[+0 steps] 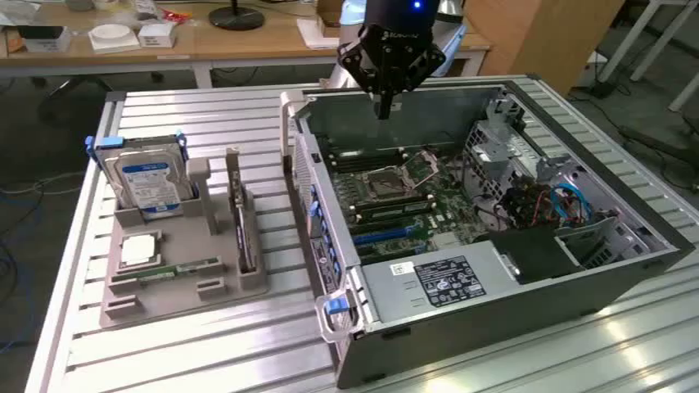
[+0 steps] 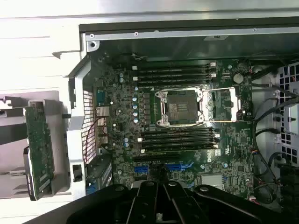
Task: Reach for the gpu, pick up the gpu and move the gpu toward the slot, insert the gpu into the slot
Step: 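Reach for the gpu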
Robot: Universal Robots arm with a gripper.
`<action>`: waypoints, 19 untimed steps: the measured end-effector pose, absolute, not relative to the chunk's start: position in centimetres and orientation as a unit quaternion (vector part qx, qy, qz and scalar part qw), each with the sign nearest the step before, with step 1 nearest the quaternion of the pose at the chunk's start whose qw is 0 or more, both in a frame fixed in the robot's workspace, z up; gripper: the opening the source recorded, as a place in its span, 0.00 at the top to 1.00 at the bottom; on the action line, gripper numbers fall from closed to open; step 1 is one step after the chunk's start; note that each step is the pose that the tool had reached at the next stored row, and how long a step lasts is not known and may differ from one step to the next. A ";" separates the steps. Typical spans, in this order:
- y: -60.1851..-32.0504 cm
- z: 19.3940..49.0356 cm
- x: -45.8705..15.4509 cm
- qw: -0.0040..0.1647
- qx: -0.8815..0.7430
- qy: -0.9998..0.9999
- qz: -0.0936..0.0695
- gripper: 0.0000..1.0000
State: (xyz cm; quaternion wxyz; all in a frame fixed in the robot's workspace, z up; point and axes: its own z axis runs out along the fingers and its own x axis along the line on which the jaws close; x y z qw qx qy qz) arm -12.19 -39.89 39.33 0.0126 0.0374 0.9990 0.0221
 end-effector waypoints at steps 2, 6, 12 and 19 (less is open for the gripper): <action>-39.9 39.3 -12.2 0.013 0.037 0.999 0.022 0.90; -39.9 39.3 -13.2 0.013 0.037 0.999 0.022 0.90; -39.9 39.3 -15.0 0.013 0.037 0.999 0.022 0.90; -39.9 39.3 -16.3 0.013 0.037 0.999 0.022 0.90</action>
